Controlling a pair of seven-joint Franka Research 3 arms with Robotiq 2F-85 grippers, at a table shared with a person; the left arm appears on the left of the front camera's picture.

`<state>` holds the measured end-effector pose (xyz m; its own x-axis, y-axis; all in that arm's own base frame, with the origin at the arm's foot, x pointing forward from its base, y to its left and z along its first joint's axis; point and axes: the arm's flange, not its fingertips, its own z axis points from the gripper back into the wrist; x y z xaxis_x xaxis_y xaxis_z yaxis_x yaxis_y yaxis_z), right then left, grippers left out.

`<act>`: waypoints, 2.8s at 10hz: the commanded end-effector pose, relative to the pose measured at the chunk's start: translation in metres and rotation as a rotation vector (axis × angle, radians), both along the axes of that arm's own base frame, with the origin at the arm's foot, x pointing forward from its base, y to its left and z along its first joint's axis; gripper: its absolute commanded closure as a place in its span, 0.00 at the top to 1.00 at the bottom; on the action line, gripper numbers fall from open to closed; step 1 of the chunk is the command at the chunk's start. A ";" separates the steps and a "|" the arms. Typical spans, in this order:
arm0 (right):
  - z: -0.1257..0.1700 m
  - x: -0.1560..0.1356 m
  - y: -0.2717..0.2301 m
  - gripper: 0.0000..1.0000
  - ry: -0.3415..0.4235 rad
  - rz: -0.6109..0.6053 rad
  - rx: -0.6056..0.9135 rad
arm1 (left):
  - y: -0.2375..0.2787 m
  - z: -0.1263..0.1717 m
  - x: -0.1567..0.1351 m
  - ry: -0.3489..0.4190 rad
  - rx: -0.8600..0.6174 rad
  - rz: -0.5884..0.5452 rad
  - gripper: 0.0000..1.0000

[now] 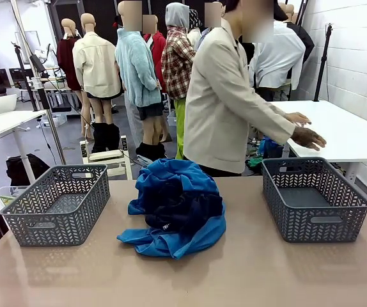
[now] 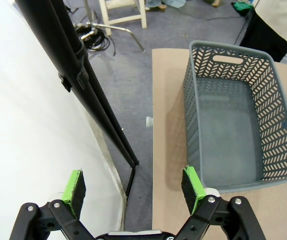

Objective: Sort the tops and bottoms.
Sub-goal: Lift clothes from the center of the table with your left hand.

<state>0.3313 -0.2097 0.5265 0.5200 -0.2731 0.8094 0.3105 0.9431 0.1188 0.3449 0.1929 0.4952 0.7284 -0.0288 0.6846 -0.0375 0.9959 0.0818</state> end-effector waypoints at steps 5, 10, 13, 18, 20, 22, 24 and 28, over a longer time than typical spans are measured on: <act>-0.001 -0.001 0.001 1.00 0.007 -0.004 0.010 | 0.001 0.000 -0.001 0.003 -0.013 0.014 1.00; -0.001 -0.001 0.001 1.00 0.007 -0.004 0.010 | 0.001 0.000 -0.001 0.003 -0.013 0.014 1.00; -0.001 -0.001 0.001 1.00 0.007 -0.004 0.010 | 0.001 0.000 -0.001 0.003 -0.013 0.014 1.00; -0.001 -0.001 0.001 1.00 0.007 -0.004 0.010 | 0.001 0.000 -0.001 0.003 -0.013 0.014 1.00; -0.001 -0.001 0.001 1.00 0.007 -0.004 0.010 | 0.001 0.000 -0.001 0.003 -0.013 0.014 1.00; -0.001 -0.001 0.001 1.00 0.007 -0.004 0.010 | 0.001 0.000 -0.001 0.003 -0.013 0.014 1.00; -0.001 -0.001 0.001 1.00 0.007 -0.004 0.010 | 0.000 0.000 0.000 0.000 0.000 0.000 1.00; -0.001 -0.001 0.001 1.00 0.007 -0.004 0.010 | -0.079 0.111 -0.009 -0.305 0.149 -0.313 1.00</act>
<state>0.3315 -0.2093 0.5267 0.5203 -0.2721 0.8095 0.3098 0.9435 0.1180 0.3301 0.1277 0.5999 0.4999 -0.2492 0.8295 0.1223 0.9684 0.2173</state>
